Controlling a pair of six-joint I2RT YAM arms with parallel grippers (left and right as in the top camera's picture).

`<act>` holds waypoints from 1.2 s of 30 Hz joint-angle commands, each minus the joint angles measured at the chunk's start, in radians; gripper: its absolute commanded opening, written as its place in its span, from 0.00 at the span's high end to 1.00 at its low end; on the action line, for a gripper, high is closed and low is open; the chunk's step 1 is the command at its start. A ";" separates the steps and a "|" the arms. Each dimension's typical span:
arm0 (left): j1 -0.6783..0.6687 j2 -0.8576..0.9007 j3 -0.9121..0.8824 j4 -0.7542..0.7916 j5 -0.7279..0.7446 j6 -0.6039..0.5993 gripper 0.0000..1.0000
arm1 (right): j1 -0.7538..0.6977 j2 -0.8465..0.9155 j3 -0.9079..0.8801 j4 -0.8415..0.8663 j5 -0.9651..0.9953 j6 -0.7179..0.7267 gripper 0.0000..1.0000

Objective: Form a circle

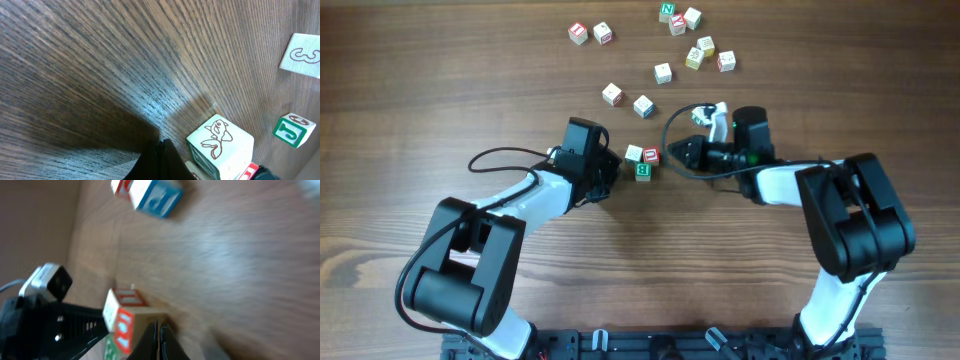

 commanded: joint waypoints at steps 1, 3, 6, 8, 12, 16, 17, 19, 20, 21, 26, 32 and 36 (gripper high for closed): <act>-0.018 0.088 -0.063 -0.038 -0.009 0.011 0.96 | -0.039 0.020 -0.008 0.001 -0.028 -0.018 0.96; -0.018 0.088 -0.063 -0.039 -0.008 0.008 0.96 | -0.050 0.007 -0.008 0.001 -0.071 -0.021 0.96; -0.018 0.088 -0.063 -0.047 -0.009 0.009 0.96 | -0.048 -0.043 -0.008 -0.007 -0.095 -0.036 0.95; -0.018 0.088 -0.063 -0.055 -0.010 0.017 0.96 | -0.042 -0.097 -0.008 -0.045 -0.092 -0.042 0.95; -0.017 0.088 -0.063 -0.080 -0.037 0.018 0.96 | 0.013 -0.266 0.004 -0.285 0.153 -0.079 0.95; -0.017 0.087 -0.063 -0.081 -0.051 0.043 0.96 | 0.113 -0.390 0.127 -0.644 0.423 -0.127 0.96; -0.016 0.087 -0.063 -0.080 -0.051 0.046 0.96 | 0.130 -0.391 0.159 -0.692 0.445 -0.126 0.95; -0.013 0.087 -0.063 -0.080 -0.050 0.045 0.96 | 0.165 -0.383 0.222 -0.764 0.490 -0.127 0.96; -0.013 0.087 -0.063 -0.080 -0.050 0.045 0.96 | 0.182 -0.376 0.238 -0.768 0.518 -0.126 0.95; -0.013 0.087 -0.063 -0.080 -0.048 0.045 0.96 | 0.195 -0.375 0.243 -0.761 0.534 -0.126 0.95; 0.006 0.087 -0.064 -0.064 -0.043 0.044 0.96 | 0.282 -0.303 0.244 -0.743 0.597 -0.122 0.95; 0.054 0.087 -0.064 -0.046 -0.055 0.042 0.96 | 0.350 -0.218 0.245 -0.681 0.598 -0.092 0.96; 0.093 0.087 -0.064 -0.031 -0.057 0.042 0.96 | 0.351 -0.217 0.245 -0.658 0.598 -0.097 0.95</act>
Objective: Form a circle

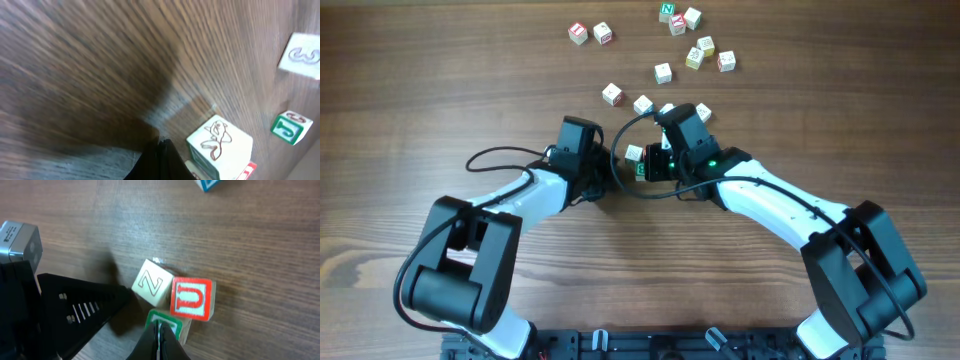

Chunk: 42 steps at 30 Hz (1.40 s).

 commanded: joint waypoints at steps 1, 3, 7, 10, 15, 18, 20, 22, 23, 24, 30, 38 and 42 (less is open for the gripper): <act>0.061 0.082 -0.064 -0.030 -0.098 0.015 0.96 | 0.000 0.016 0.016 0.029 0.021 0.004 0.95; 0.081 0.082 -0.064 -0.027 -0.104 0.015 0.96 | 0.002 0.032 0.016 0.048 0.024 0.004 0.96; 0.087 0.082 -0.064 -0.023 -0.124 0.015 0.96 | 0.003 0.097 0.017 0.082 0.022 0.005 0.95; 0.087 0.082 -0.064 -0.023 -0.128 0.015 0.96 | 0.013 0.109 0.018 0.102 0.021 0.002 0.95; 0.087 0.082 -0.064 -0.022 -0.130 0.015 0.96 | 0.027 0.109 0.021 0.113 0.035 0.000 0.95; 0.086 0.082 -0.064 -0.019 -0.130 0.015 0.96 | 0.027 0.109 0.021 0.121 0.036 -0.004 0.95; 0.086 0.082 -0.064 -0.019 -0.130 0.015 0.95 | 0.027 0.109 0.021 0.116 0.049 -0.007 0.95; 0.086 0.082 -0.064 -0.019 -0.130 0.015 0.96 | 0.027 0.110 0.021 0.110 0.070 -0.006 0.96; 0.086 0.082 -0.064 -0.019 -0.131 0.015 0.96 | 0.027 0.111 0.021 0.110 0.069 -0.007 0.95; 0.087 0.082 -0.064 -0.019 -0.131 0.015 0.96 | 0.027 0.116 0.021 0.111 0.069 -0.007 0.96; 0.086 0.082 -0.064 -0.018 -0.131 0.015 0.96 | 0.029 0.129 0.021 0.119 0.061 -0.007 0.95; 0.085 0.082 -0.064 -0.016 -0.134 0.015 0.96 | 0.029 0.131 0.021 0.115 0.068 -0.021 0.95; 0.085 0.082 -0.064 -0.016 -0.135 0.015 0.96 | 0.029 0.132 0.021 0.114 0.085 -0.021 0.95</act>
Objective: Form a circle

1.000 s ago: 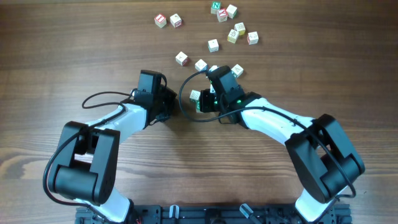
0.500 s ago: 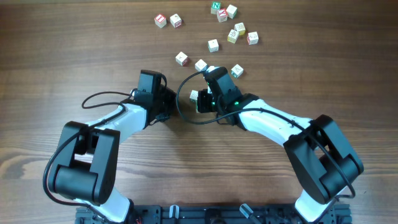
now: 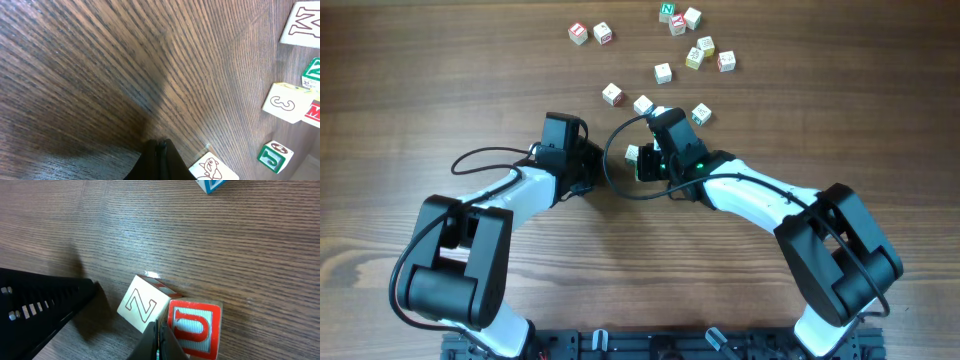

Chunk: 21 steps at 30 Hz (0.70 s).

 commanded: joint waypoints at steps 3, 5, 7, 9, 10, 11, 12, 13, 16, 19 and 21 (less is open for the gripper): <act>0.014 0.077 -0.063 -0.042 -0.111 0.015 0.96 | 0.004 0.028 0.019 -0.002 0.036 -0.016 0.96; 0.014 0.077 -0.063 -0.042 -0.112 0.015 0.96 | 0.004 0.028 0.019 -0.002 0.044 -0.017 0.95; 0.014 0.077 -0.063 -0.042 -0.114 0.015 0.96 | 0.004 0.028 0.019 -0.002 0.046 -0.018 0.95; 0.014 0.077 -0.063 -0.042 -0.114 0.015 0.96 | 0.004 0.028 0.019 -0.001 0.045 -0.021 0.95; 0.014 0.077 -0.063 -0.042 -0.114 0.015 0.96 | 0.004 0.028 0.021 -0.001 0.041 -0.030 0.95; 0.014 0.077 -0.063 -0.042 -0.115 0.015 0.96 | 0.004 0.028 0.026 -0.001 0.029 -0.045 0.95; 0.014 0.077 -0.063 -0.042 -0.118 0.015 0.96 | 0.004 0.027 0.029 -0.001 0.027 -0.047 0.95; 0.014 0.077 -0.063 -0.042 -0.118 0.015 0.96 | 0.004 0.027 0.031 -0.002 0.027 -0.047 0.96; 0.014 0.077 -0.063 -0.042 -0.118 0.015 0.96 | 0.004 0.027 0.033 -0.006 0.027 -0.048 0.95; 0.014 0.077 -0.063 -0.042 -0.118 0.015 0.96 | 0.004 0.027 0.034 -0.007 0.027 -0.058 0.96; 0.014 0.077 -0.063 -0.042 -0.118 0.015 0.96 | 0.004 0.027 0.047 -0.014 0.027 -0.074 0.96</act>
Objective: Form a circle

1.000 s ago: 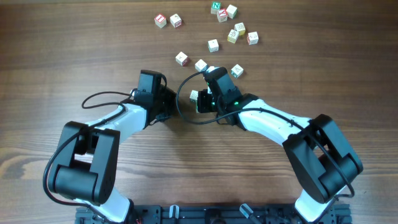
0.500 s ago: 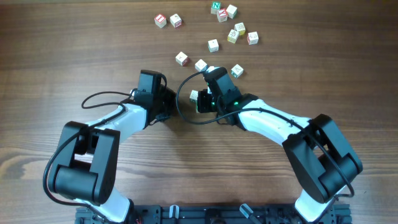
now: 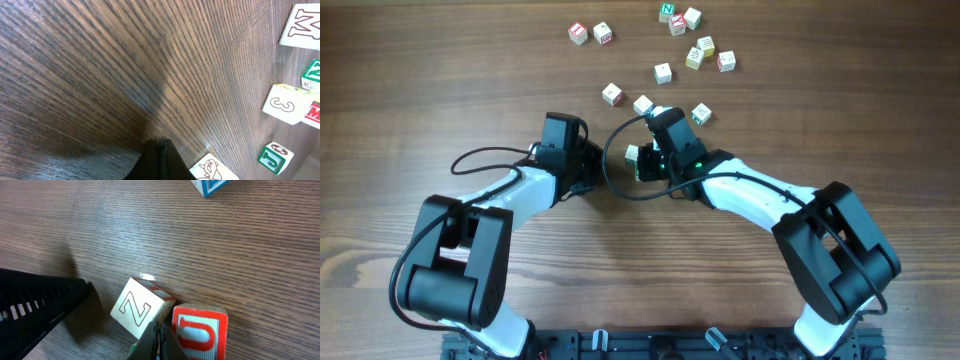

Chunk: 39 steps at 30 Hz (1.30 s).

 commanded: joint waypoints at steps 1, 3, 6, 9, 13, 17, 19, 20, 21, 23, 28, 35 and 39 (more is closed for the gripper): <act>0.014 0.077 -0.063 -0.042 -0.112 0.015 0.96 | 0.004 0.017 0.043 -0.009 0.010 -0.038 0.95; 0.014 0.077 -0.063 -0.042 -0.113 0.015 0.96 | 0.004 0.017 0.048 -0.012 0.010 -0.050 0.96; 0.014 0.077 -0.063 -0.042 -0.115 0.015 0.96 | 0.004 0.017 0.048 -0.016 0.010 -0.057 0.96; 0.014 0.077 -0.063 -0.042 -0.115 0.015 0.96 | 0.004 0.018 0.048 -0.019 0.015 -0.058 0.95; 0.014 0.077 -0.063 -0.042 -0.115 0.015 0.96 | 0.004 0.024 0.048 -0.023 0.018 -0.056 0.95; 0.014 0.077 -0.063 -0.042 -0.115 0.015 0.96 | 0.004 0.038 0.048 -0.019 0.016 -0.054 0.95; 0.014 0.077 -0.063 -0.042 -0.115 0.015 0.96 | 0.004 0.038 0.048 -0.021 0.008 -0.054 0.95; 0.014 0.077 -0.063 -0.042 -0.115 0.015 0.96 | 0.004 0.039 0.048 -0.021 0.005 -0.054 0.96; 0.014 0.077 -0.063 -0.042 -0.115 0.015 0.96 | 0.004 0.040 0.048 -0.022 0.005 -0.055 0.96; 0.014 0.077 -0.063 -0.042 -0.115 0.015 0.96 | 0.008 0.042 0.048 -0.023 0.002 -0.055 0.95; 0.014 0.077 -0.063 -0.042 -0.115 0.015 0.96 | 0.011 0.042 0.048 -0.021 -0.002 -0.054 0.95; 0.014 0.077 -0.063 -0.042 -0.115 0.015 0.96 | 0.011 0.042 0.048 -0.016 -0.006 -0.057 0.96; 0.014 0.077 -0.063 -0.042 -0.115 0.015 0.96 | 0.011 0.042 0.048 -0.013 -0.006 -0.057 0.95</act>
